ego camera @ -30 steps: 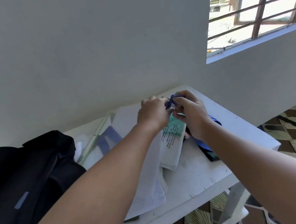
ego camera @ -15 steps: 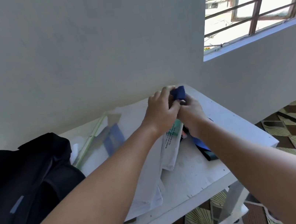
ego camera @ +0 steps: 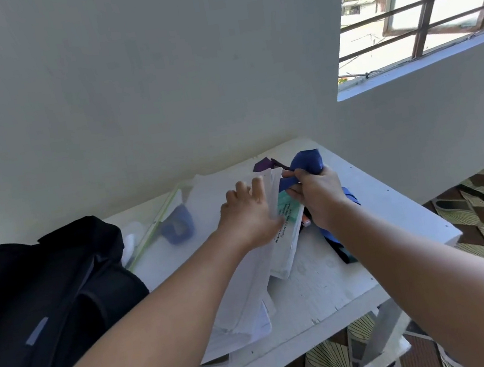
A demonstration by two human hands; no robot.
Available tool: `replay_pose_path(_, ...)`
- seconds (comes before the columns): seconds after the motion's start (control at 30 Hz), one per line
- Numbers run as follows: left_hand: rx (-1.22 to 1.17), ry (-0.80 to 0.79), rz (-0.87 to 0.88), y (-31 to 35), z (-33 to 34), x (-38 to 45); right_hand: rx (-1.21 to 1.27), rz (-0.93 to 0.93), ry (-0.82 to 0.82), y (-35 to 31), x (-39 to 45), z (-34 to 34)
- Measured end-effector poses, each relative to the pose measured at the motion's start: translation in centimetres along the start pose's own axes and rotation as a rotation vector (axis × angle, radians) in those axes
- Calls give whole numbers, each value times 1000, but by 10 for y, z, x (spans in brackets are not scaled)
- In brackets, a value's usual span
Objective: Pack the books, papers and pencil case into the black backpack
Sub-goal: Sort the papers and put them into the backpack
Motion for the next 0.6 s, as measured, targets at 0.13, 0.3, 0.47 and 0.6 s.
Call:
replay_pose_path(0.13, -20, 83, -44, -10, 0, 4, 27, -44, 194, -10, 4, -11)
replay_pose_path(0.3, 144, 185, 72, -1, -5, 11, 129, 26, 285, -20, 2, -22)
replay_pose_path(0.47, 231, 330, 201, 21, 3, 24, 251, 147, 91, -15, -11, -13)
replay_pose_path(0.6, -701, 520, 19, 39, -23, 29, -14, 135, -157, -7, -21, -29)
Point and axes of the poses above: each hand's wrist, its own x-axis towards the middle knuckle, its own z-axis out of the palm, y = z × x, the point moved 1 cm from there along x, towards the middle knuckle, and after that the axes turned 4 degrees about -x, right-handed, at the moved point
